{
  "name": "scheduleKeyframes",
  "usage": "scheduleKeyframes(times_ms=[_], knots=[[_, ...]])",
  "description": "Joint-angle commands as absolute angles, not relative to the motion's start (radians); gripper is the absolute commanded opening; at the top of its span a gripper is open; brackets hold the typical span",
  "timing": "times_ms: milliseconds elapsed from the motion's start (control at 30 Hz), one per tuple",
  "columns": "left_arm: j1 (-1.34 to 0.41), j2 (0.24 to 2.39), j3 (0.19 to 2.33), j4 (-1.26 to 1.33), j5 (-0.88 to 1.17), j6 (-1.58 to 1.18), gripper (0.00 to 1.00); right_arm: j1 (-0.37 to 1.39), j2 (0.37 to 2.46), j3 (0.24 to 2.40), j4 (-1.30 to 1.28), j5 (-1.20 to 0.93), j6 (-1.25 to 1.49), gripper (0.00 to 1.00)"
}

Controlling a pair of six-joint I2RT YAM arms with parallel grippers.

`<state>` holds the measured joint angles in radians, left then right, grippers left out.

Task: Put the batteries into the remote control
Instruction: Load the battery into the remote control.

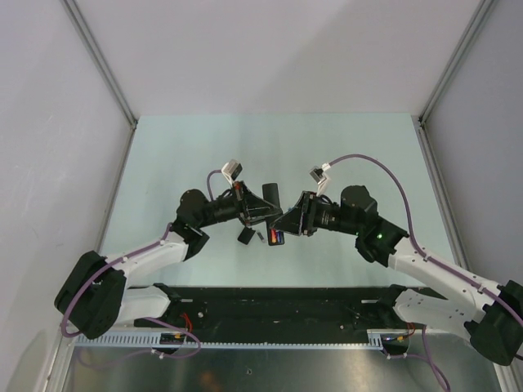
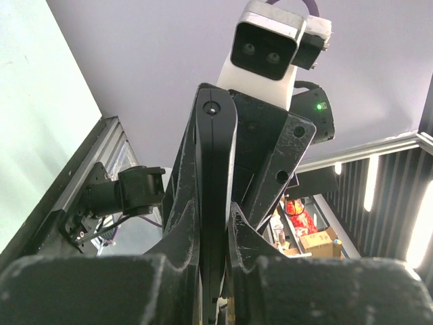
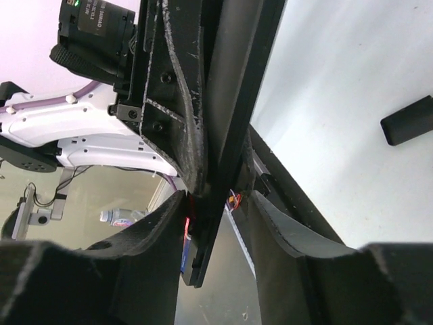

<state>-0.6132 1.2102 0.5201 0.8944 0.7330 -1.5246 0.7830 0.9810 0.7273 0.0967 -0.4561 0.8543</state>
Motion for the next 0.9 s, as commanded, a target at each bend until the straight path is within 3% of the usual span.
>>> scheduleKeyframes(times_ms=[0, 167, 267, 300, 333, 433, 533, 867], knots=[[-0.620, 1.197, 0.529, 0.927, 0.732, -1.522, 0.00, 0.779, 1.008, 0.730, 0.143, -0.477, 0.861, 0.43], [-0.620, 1.193, 0.529, 0.925, 0.736, -1.523, 0.00, 0.779, 1.022, 0.730, 0.120, -0.474, 0.853, 0.32], [-0.620, 1.193, 0.534, 0.925, 0.736, -1.523, 0.00, 0.779, 1.025, 0.730, 0.109, -0.480, 0.850, 0.31], [-0.620, 1.192, 0.532, 0.925, 0.736, -1.519, 0.00, 0.779, 1.025, 0.730, 0.110, -0.486, 0.850, 0.35], [-0.620, 1.192, 0.532, 0.925, 0.736, -1.516, 0.00, 0.779, 1.020, 0.732, 0.120, -0.488, 0.851, 0.47], [-0.620, 1.200, 0.526, 0.927, 0.733, -1.506, 0.00, 0.766, 0.985, 0.735, 0.130, -0.486, 0.861, 0.64], [-0.618, 1.209, 0.517, 0.925, 0.729, -1.494, 0.00, 0.736, 0.948, 0.765, 0.092, -0.491, 0.856, 0.71], [-0.609, 1.215, 0.515, 0.925, 0.732, -1.489, 0.00, 0.692, 0.880, 0.792, -0.083, -0.538, 0.787, 0.70]])
